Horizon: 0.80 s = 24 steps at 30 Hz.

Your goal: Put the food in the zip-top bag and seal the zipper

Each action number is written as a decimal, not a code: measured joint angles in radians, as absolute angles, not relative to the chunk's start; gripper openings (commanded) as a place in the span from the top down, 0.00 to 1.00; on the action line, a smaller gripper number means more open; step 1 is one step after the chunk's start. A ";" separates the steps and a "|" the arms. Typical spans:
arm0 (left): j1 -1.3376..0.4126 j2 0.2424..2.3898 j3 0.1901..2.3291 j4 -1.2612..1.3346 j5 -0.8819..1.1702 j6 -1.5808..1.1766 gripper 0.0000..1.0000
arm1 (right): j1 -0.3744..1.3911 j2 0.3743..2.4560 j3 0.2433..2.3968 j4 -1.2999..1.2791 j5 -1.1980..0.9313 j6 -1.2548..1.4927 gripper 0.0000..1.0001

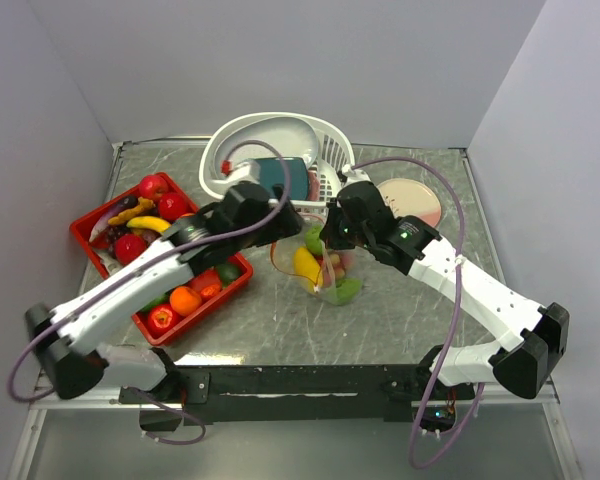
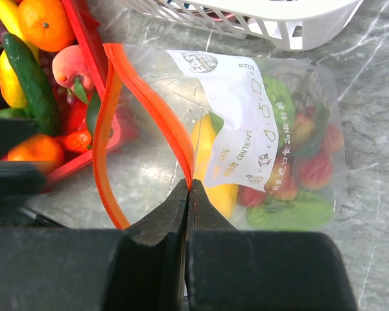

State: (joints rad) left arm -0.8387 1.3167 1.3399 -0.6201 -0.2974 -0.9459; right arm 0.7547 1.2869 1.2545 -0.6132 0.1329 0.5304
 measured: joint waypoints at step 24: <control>-0.611 0.833 0.872 -1.189 -0.466 -1.376 0.09 | 0.755 1.267 1.181 -0.539 0.068 0.514 0.99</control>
State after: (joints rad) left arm -0.6109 0.8326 0.8719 -1.1893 -0.4664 -1.3762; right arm 0.7547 1.2671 1.1809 -0.5392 0.0685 0.5140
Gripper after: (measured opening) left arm 0.918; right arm 0.011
